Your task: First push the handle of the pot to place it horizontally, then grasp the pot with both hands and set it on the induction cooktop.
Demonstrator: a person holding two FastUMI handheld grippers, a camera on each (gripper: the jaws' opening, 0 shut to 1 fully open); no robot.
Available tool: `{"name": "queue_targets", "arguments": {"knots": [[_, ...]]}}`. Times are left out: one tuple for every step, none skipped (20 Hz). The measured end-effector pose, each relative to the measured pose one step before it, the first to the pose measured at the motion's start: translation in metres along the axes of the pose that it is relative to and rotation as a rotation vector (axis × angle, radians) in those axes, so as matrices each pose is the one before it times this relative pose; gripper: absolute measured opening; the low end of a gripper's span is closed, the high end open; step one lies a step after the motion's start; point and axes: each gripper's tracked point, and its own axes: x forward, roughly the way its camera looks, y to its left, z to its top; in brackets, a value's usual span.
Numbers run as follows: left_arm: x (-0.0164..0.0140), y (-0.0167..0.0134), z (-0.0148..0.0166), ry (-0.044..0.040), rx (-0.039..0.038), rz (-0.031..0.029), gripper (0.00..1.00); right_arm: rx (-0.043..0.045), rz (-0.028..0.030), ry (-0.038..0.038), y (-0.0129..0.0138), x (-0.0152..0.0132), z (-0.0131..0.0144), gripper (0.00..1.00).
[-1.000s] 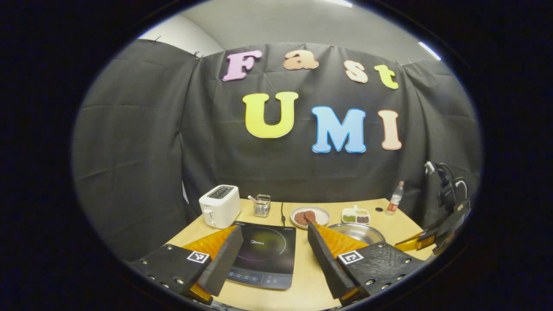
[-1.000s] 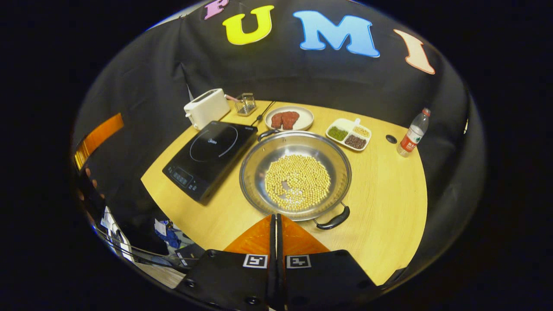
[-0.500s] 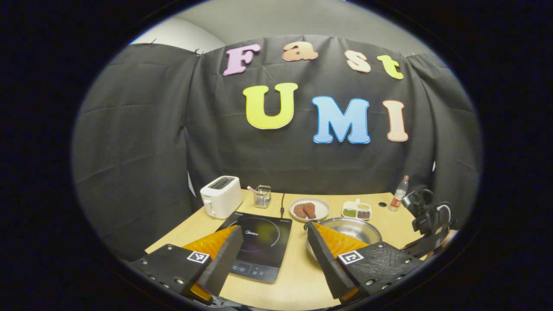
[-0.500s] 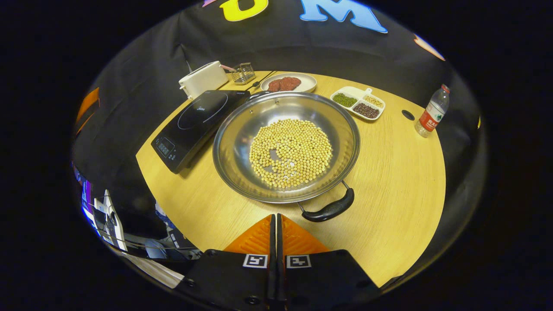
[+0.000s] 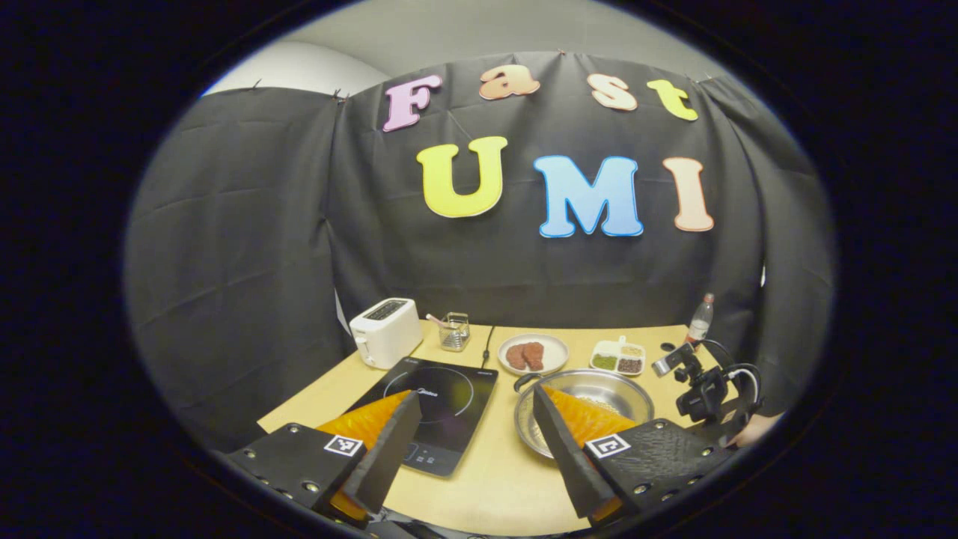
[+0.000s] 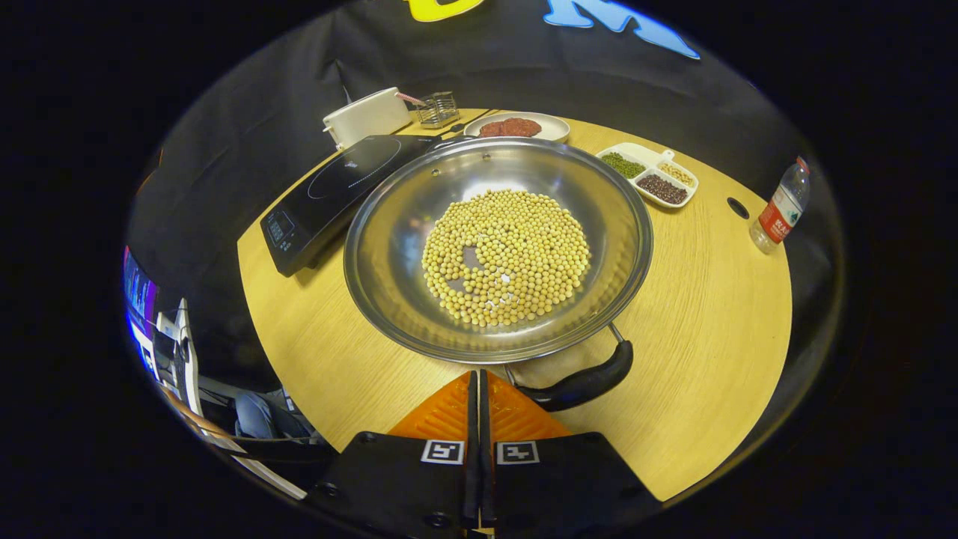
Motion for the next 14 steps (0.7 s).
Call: {"name": "queue_targets", "arguments": {"knots": [[0.00108, -0.00535, -0.00184, 0.00526, -0.00917, -0.00597, 0.88, -0.00028, -0.00867, -0.00482, -0.00501, -0.00094, 0.00045, 0.02], [0.00141, -0.00356, -0.00391, 0.00614, -0.00627, -0.005, 0.89, 0.00418, -0.00695, -0.00006, -0.00439, -0.00013, -0.00177, 0.02], [0.00168, -0.00329, -0.00121, 0.00446, -0.00399, -0.00246, 0.89, 0.00636, -0.00584, 0.00193, -0.00524, -0.00057, -0.00036, 0.02], [0.00404, -0.00203, -0.0013, 0.00212, -0.0047, -0.00158, 0.92, 0.00678, -0.00737, -0.00049, -0.0054, -0.00027, -0.00099, 0.01], [0.00349, -0.00089, -0.00019, 0.00287, -0.00853, -0.00219, 0.92, 0.00863, -0.01028, 0.00035, -0.00647, 0.0004, 0.00113, 0.02], [0.002, -0.00054, -0.00231, 0.0017, -0.01038, -0.00307, 0.92, 0.01015, -0.01176, -0.00063, -0.00658, 0.00002, 0.00029, 0.02], [0.00282, -0.00066, -0.00088, 0.00039, -0.00725, -0.00297, 0.92, 0.01257, -0.01188, -0.00199, -0.00679, 0.00014, 0.00166, 0.02], [0.0024, 0.00047, -0.00137, 0.00203, 0.00007, -0.00044, 0.92, 0.01491, -0.00862, -0.00311, -0.00536, 0.00114, 0.00166, 0.02], [0.00288, 0.00073, -0.0023, 0.00506, 0.00537, -0.00043, 0.92, 0.01554, -0.00626, -0.00442, -0.00536, 0.00095, 0.003, 0.01], [0.00404, 0.00086, -0.00375, 0.00567, 0.00332, -0.00246, 0.92, 0.014, -0.00717, -0.00199, -0.00441, 0.00105, 0.00152, 0.02], [0.00308, 0.00079, -0.00151, 0.00425, -0.00255, -0.00435, 0.92, 0.01022, -0.00844, -0.00305, -0.00524, 0.00097, 0.0022, 0.02], [0.00302, 0.00123, -0.00157, 0.00205, -0.00703, -0.00411, 0.88, 0.00678, -0.0095, -0.0047, -0.0044, 0.0009, 0.00185, 0.01], [0.00381, 0.00095, -0.00102, 0.00505, -0.00915, -0.00128, 0.88, 0.00703, -0.01092, -0.00458, -0.00551, 0.0009, 0.00232, 0.01], [0.00324, 0.00247, -0.00308, 0.0061, -0.0091, 0.00158, 0.88, 0.01098, -0.01618, -0.00464, -0.00656, 0.00123, 0.00124, 0.02]]}}
